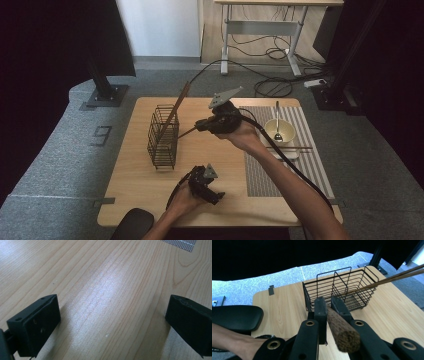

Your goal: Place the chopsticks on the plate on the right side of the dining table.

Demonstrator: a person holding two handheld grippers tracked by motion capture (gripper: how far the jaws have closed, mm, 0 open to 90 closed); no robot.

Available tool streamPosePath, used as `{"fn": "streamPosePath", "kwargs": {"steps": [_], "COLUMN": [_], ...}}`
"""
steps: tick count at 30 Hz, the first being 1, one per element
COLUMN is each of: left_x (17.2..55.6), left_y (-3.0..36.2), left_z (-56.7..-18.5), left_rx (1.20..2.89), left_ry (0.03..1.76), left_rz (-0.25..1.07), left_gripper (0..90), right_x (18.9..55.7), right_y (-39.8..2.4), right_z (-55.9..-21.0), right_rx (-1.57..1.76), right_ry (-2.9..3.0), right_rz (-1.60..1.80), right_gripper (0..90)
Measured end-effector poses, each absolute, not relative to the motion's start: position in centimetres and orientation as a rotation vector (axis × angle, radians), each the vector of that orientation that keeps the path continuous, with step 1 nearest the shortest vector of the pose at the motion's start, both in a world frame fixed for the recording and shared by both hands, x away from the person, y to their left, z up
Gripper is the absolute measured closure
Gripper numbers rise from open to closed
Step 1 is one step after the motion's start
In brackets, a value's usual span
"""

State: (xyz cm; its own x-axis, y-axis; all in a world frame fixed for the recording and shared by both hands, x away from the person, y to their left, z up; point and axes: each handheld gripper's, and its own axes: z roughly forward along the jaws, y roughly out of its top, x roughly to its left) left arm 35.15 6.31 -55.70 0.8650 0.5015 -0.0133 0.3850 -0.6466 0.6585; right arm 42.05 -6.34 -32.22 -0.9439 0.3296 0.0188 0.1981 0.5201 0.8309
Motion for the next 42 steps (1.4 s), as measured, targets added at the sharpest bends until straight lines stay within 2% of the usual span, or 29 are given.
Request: {"fn": "streamPosePath", "kwargs": {"steps": [7, 18, 24, 42], "left_x": [35.0, 35.1, 35.2, 35.5], "left_y": [6.3, 7.0, 7.8, 10.8], "left_z": [-55.6, -54.5, -53.3, -50.4], "left_rx": [2.348, 2.327, 2.298, 2.221], "left_ry": [0.637, 0.611, 0.584, 0.540], "left_rz": [0.221, 0.208, 0.182, 0.244], "left_gripper": [1.2, 13.9, 15.3, 29.3], "right_x": [41.7, 41.4, 41.1, 39.5], "right_y": [-8.6, -13.1, -15.1, -18.5], "right_z": [-31.0, -30.3, -31.0, -34.6], "right_rx": [0.484, 0.561, 0.610, 0.674], "right_ry": [2.589, 2.539, 2.547, 2.625], "right_rz": [1.398, 1.390, 1.396, 1.339], "right_gripper": [82.4, 82.4, 82.4, 82.4]}}
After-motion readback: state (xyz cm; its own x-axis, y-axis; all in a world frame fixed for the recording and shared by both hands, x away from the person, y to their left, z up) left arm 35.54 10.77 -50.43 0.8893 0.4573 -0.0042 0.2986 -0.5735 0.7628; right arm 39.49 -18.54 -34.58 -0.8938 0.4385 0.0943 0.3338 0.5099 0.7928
